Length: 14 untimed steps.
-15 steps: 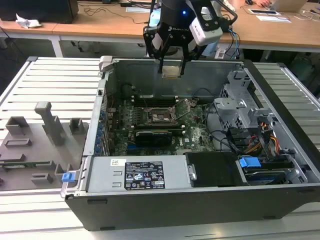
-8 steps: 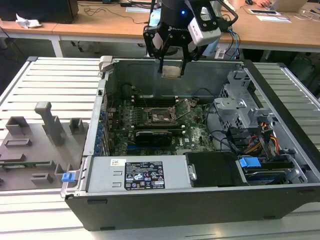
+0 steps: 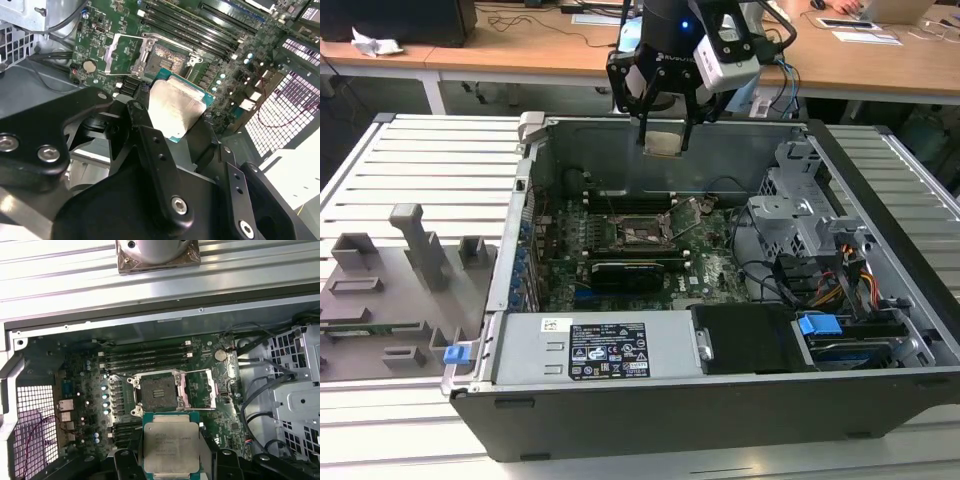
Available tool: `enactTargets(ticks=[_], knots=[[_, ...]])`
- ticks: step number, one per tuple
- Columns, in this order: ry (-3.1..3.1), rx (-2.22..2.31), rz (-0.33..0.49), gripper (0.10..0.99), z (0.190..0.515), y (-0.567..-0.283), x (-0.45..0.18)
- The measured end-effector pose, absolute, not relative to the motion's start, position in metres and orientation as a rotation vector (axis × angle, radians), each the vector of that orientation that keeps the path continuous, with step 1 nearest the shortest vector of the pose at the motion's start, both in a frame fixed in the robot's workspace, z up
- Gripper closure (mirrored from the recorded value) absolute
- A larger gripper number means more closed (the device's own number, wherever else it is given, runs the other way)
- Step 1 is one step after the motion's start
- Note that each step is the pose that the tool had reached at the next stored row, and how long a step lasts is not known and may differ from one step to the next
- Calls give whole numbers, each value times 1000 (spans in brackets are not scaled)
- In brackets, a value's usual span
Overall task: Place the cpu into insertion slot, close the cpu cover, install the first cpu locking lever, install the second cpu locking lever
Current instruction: 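Place the cpu into insertion slot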
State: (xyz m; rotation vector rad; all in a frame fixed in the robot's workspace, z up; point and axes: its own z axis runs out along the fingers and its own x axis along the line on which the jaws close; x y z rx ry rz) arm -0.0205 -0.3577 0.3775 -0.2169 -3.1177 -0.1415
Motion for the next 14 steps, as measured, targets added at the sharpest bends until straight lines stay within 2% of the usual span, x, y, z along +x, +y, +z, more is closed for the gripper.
enactTargets(ticks=[14], knots=[[-3112, -321, -142, 549, 377, -358, -21]])
